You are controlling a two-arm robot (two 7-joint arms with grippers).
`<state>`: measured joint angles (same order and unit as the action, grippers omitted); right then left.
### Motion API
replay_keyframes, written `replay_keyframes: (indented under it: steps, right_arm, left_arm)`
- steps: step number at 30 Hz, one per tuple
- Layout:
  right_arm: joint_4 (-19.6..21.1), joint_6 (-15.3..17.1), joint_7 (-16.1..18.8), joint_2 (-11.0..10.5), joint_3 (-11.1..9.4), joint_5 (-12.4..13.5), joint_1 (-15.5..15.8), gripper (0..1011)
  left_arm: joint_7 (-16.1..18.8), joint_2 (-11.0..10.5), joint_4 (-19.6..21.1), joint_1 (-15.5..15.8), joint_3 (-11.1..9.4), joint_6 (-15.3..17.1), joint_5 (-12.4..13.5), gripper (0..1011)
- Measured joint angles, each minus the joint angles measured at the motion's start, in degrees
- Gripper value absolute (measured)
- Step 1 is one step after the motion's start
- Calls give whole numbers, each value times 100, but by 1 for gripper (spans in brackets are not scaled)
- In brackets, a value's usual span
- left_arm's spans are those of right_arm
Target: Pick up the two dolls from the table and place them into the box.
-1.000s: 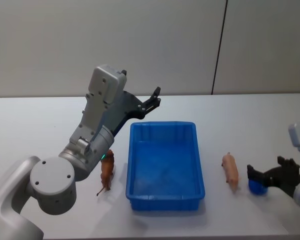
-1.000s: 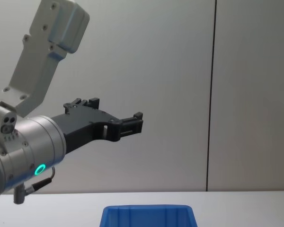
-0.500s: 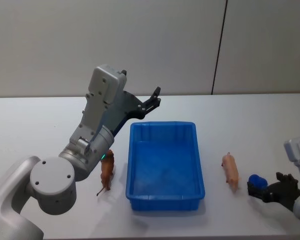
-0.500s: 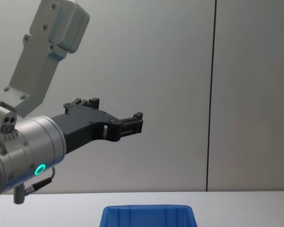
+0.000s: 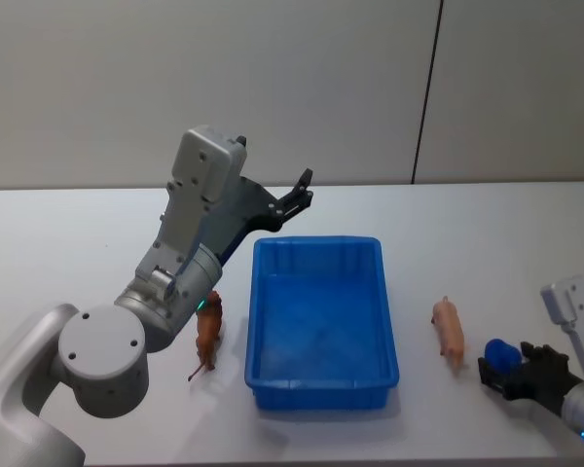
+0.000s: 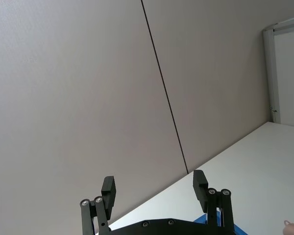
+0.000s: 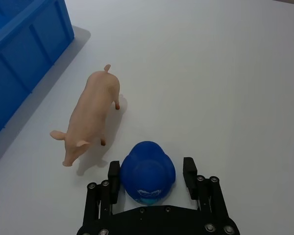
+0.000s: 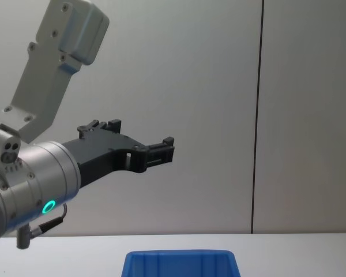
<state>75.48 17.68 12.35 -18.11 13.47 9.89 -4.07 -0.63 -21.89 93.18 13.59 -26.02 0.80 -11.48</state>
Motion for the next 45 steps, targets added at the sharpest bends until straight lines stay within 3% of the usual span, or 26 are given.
replay_keyframes:
  steps: [4, 5, 8, 16, 29, 38, 45]
  right_arm:
    - [-183, -132, 51, 39, 18, -48, -87, 731]
    - [-246, -174, 69, 54, 25, -62, -122, 661]
    - [-335, -248, 94, 78, 35, -87, -170, 596]
    - [-379, -397, 96, 111, 45, -117, -222, 511]
    - [115, -796, 86, 109, 36, -46, -180, 429]
    - [508, -1165, 387, 191, 101, 3, -238, 367]
    - [577, -1366, 716, 342, 221, -7, -397, 325]
  left_arm:
    - [0, 0, 0, 0, 0, 0, 0, 1001]
    - [0, 0, 0, 0, 0, 0, 0, 1001]
    - [0, 0, 0, 0, 0, 0, 0, 1001]
    - [0, 0, 0, 0, 0, 0, 0, 1001]
    - [0, 0, 0, 0, 0, 0, 0, 1001]
    - [0, 0, 0, 0, 0, 0, 0, 1001]
    - [0, 0, 0, 0, 0, 0, 0, 1001]
